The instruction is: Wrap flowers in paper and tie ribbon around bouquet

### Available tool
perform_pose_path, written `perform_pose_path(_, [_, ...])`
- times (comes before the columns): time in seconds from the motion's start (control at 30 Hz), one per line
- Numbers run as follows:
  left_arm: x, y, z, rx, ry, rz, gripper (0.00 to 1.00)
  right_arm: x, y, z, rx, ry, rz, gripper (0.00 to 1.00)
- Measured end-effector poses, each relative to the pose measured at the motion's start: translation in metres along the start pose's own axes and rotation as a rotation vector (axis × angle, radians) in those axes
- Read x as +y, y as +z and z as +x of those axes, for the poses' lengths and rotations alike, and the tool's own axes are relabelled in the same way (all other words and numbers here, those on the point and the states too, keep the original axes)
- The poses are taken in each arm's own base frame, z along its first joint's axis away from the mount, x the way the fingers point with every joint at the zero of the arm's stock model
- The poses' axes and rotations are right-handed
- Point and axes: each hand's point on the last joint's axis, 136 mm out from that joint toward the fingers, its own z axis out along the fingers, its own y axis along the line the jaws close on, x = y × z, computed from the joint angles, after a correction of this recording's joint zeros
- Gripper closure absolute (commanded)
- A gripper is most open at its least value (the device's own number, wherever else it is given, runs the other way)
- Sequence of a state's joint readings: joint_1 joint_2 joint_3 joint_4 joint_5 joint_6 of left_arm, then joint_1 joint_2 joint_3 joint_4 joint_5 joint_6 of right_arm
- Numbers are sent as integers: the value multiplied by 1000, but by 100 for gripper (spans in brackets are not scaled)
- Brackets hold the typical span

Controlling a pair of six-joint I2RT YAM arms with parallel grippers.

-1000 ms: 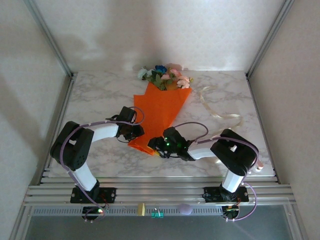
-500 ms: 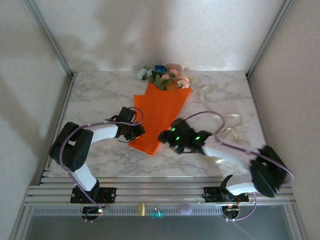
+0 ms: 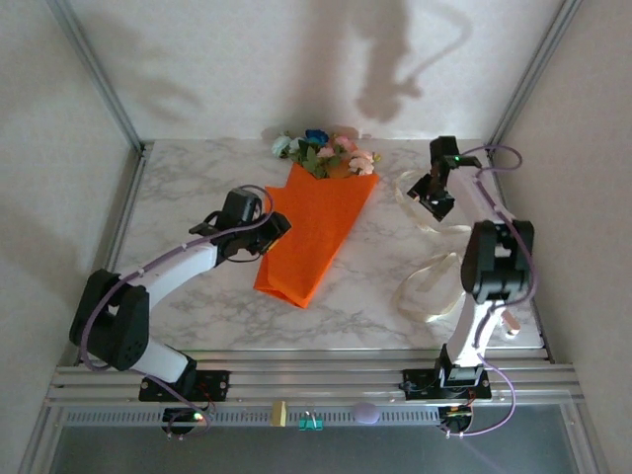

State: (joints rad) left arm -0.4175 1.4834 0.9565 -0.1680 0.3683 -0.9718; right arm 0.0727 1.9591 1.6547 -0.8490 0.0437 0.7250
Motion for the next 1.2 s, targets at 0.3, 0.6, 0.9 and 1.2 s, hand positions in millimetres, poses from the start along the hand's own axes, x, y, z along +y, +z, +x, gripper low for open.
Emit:
perform_pose_path(0.3, [-8, -7, -2, -7, 69, -32, 49, -10, 57, 8, 94, -332, 208, 26])
perform_pose_path(0.6, [-16, -10, 3, 15, 94, -27, 51, -11, 89, 12, 178, -431, 228, 98])
perform_pose_path(0.9, [-35, -12, 1, 19, 48, 13, 40, 56, 60, 37, 96, -616, -6, 100])
perform_pose_path(1.2, [-78, 0, -21, -4, -290, 158, 19, 178, -139, 138, -64, -841, -740, 100])
